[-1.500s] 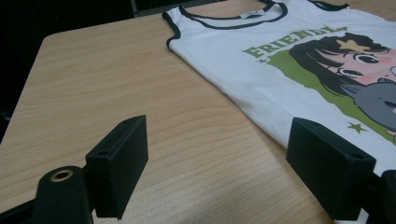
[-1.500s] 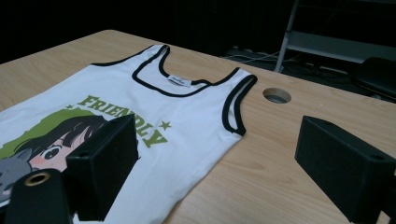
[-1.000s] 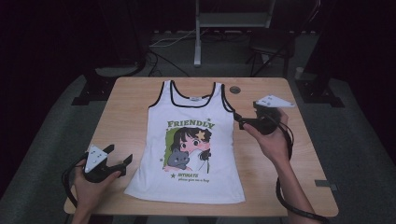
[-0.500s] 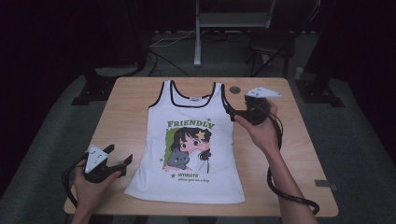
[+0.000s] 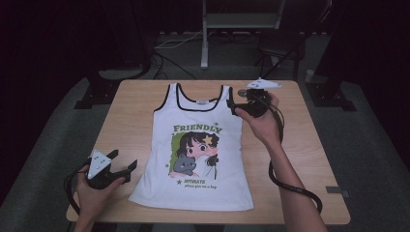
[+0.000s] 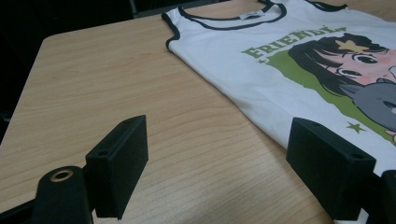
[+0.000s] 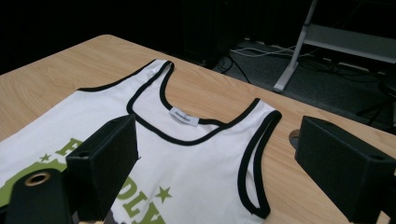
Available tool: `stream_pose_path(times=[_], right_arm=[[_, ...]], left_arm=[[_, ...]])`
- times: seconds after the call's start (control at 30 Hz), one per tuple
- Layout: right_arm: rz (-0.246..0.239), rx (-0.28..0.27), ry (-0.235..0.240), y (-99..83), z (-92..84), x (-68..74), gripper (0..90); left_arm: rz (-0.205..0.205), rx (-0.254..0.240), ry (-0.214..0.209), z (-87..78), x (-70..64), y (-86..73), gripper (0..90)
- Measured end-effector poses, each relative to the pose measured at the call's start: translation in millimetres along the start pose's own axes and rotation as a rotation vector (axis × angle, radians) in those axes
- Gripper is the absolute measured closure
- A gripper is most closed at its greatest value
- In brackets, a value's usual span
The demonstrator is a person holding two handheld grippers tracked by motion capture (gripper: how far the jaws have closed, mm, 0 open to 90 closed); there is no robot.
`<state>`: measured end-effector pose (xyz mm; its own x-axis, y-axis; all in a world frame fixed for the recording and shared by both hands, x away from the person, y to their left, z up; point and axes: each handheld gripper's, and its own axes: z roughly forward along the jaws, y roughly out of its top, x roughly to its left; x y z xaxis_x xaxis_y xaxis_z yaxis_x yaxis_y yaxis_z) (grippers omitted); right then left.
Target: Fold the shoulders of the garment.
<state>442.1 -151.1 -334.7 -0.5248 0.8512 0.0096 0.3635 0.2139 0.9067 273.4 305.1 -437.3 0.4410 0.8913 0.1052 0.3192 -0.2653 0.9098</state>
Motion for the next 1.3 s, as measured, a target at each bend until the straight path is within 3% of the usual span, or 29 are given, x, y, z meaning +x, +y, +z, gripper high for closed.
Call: stream_pose_path(times=[0.57, 1.3], right_arm=[[0.025, 0.014, -0.01, 16.6, 26.0, -11.2, 12.7], [0.064, 0.053, -0.023, 17.7, 54.3, -25.7, 12.7]], left_arm=[[0.002, 0.003, 0.002, 0.2, -0.1, 0.1, 20.6], [-0.002, 0.003, 0.001, 0.6, -0.3, 0.1, 20.6]])
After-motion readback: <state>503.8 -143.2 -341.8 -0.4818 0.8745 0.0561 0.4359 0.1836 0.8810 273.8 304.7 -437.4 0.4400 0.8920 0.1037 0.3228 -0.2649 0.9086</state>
